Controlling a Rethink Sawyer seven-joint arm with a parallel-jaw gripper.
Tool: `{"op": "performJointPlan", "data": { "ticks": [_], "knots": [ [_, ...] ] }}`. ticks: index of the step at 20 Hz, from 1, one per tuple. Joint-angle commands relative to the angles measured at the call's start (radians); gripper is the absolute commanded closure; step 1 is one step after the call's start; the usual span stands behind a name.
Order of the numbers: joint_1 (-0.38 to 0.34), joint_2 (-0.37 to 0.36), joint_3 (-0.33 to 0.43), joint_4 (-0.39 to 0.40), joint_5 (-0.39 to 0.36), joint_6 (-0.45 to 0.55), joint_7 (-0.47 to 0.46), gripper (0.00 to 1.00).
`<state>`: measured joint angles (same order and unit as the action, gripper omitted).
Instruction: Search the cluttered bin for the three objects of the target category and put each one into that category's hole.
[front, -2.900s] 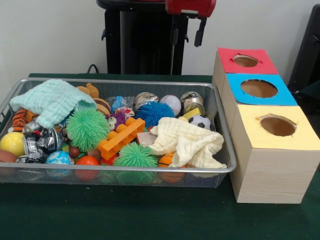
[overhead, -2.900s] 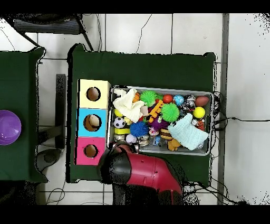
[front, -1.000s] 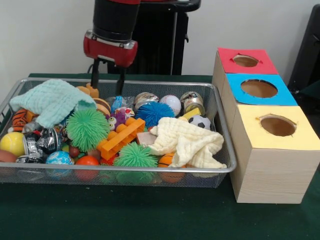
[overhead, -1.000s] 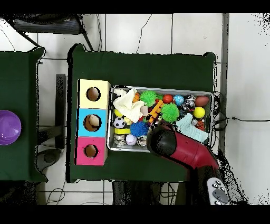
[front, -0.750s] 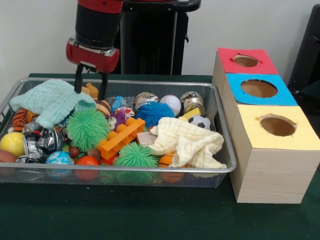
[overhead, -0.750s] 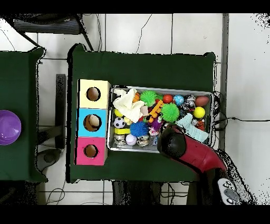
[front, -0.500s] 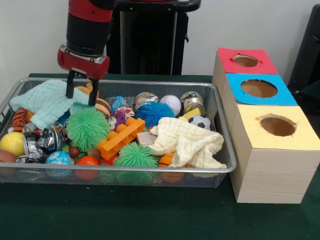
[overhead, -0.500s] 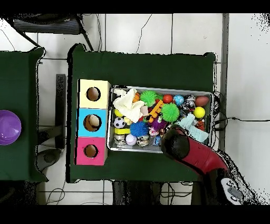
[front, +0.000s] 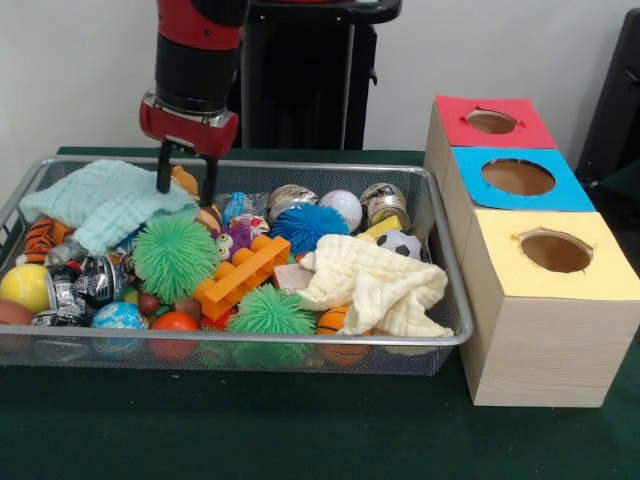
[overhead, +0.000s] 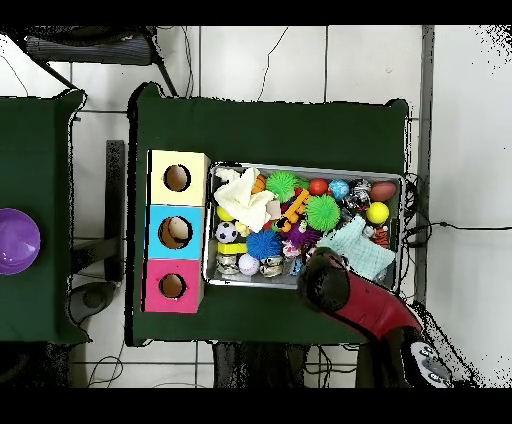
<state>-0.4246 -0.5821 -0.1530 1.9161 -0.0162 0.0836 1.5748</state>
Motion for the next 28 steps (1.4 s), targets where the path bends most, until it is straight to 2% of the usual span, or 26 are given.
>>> {"op": "performJointPlan", "data": {
  "ticks": [1,7,16,20,24,28],
  "knots": [
    [0.049,-0.041,0.065,0.091,0.002,0.029,0.189,0.0],
    [0.093,-0.075,0.054,0.112,0.035,0.054,0.209,0.0],
    [0.066,0.025,0.071,0.103,0.025,-0.05,0.217,0.0],
    [0.064,0.051,0.055,0.096,0.011,-0.082,0.214,0.0],
    [0.078,0.06,0.022,0.098,0.0,-0.074,0.203,0.0],
    [0.067,0.093,0.035,0.099,-0.003,-0.134,0.219,0.0]
  ]
}}
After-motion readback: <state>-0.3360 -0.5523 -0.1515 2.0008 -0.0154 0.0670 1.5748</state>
